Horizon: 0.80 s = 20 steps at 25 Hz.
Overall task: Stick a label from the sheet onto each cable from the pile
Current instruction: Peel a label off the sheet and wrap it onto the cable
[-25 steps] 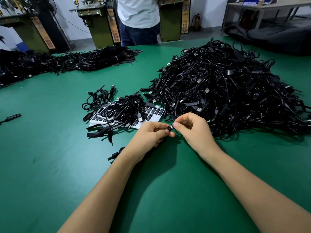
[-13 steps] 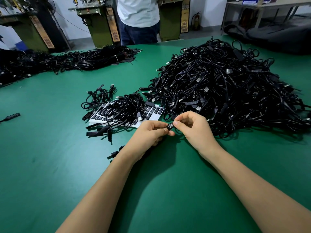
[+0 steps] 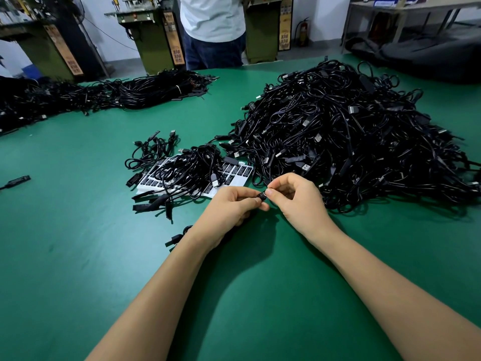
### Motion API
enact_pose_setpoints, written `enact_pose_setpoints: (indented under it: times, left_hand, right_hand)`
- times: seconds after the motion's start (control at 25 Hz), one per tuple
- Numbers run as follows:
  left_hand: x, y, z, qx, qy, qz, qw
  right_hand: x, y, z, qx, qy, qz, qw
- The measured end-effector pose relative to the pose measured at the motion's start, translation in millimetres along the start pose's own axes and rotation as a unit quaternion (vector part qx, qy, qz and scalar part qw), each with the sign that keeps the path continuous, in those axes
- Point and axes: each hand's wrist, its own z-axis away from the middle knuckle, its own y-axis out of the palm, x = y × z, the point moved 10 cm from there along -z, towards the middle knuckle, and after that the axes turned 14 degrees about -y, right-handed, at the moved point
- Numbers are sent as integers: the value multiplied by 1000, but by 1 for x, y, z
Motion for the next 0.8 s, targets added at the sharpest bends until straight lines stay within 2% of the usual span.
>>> enact_pose_setpoints:
  times: [0.2,0.4,0.68,0.8]
  left_hand:
    - [-2,-5,1,-58,24,-26,998]
    - [-3,-4,2,-56,26,-23,998]
    - [-3,-6,2,-54,21,13,998]
    - [-5,-6,3,-47,23,14,999]
  right_hand:
    - [4,0,2,4,-20,28,999]
    - [15,0,4,-7,-81,77,994]
    - [-4,-15,1,-92,-7,-11,996]
    - [-1,-6,1,-45,-20,-6,999]
